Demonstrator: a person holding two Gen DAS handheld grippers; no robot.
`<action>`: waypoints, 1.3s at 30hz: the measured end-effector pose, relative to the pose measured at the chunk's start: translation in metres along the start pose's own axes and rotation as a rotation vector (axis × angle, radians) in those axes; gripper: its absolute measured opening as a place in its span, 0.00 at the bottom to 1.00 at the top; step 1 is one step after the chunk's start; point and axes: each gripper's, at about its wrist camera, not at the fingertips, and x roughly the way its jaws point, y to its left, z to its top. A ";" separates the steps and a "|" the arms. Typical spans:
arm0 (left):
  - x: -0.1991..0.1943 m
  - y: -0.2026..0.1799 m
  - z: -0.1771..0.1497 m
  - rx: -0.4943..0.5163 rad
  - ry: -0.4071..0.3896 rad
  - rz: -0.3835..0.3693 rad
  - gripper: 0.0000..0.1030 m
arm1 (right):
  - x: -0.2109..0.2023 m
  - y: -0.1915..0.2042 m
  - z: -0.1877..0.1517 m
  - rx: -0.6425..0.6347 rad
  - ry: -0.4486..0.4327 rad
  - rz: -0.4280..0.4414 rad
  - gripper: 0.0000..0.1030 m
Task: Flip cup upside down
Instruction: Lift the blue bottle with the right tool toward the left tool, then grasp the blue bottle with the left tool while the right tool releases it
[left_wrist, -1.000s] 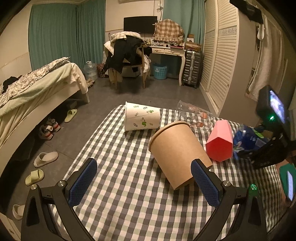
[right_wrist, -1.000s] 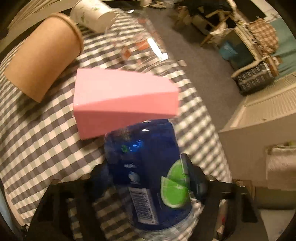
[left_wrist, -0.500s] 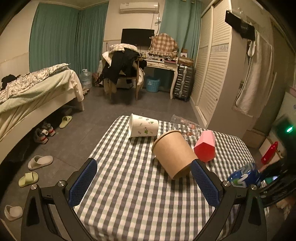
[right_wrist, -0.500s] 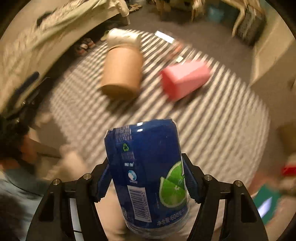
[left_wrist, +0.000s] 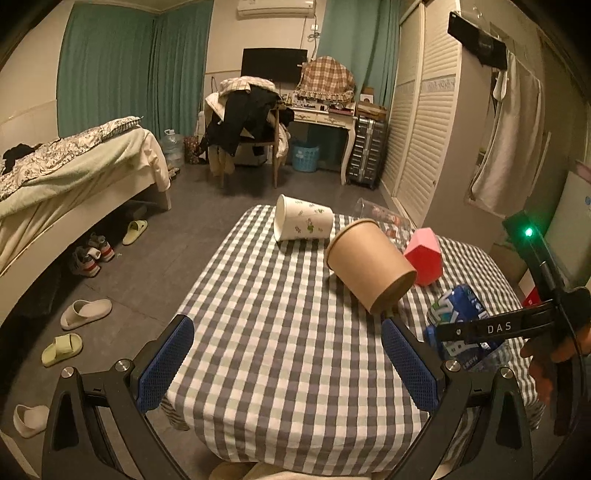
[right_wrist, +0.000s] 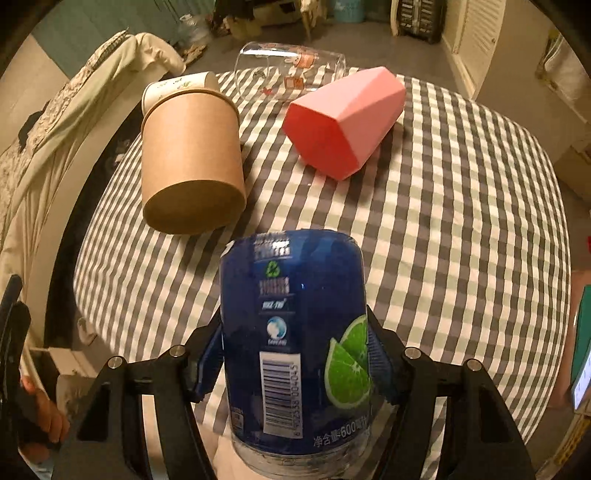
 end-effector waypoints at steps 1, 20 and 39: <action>0.001 -0.002 0.000 0.003 0.005 0.001 1.00 | 0.002 0.005 -0.002 -0.002 -0.020 0.006 0.64; 0.012 -0.143 -0.021 0.109 0.059 -0.140 1.00 | -0.135 -0.065 -0.114 0.146 -0.584 -0.251 0.92; 0.068 -0.203 -0.070 0.145 0.025 -0.023 0.99 | -0.087 -0.131 -0.155 0.228 -0.489 -0.190 0.92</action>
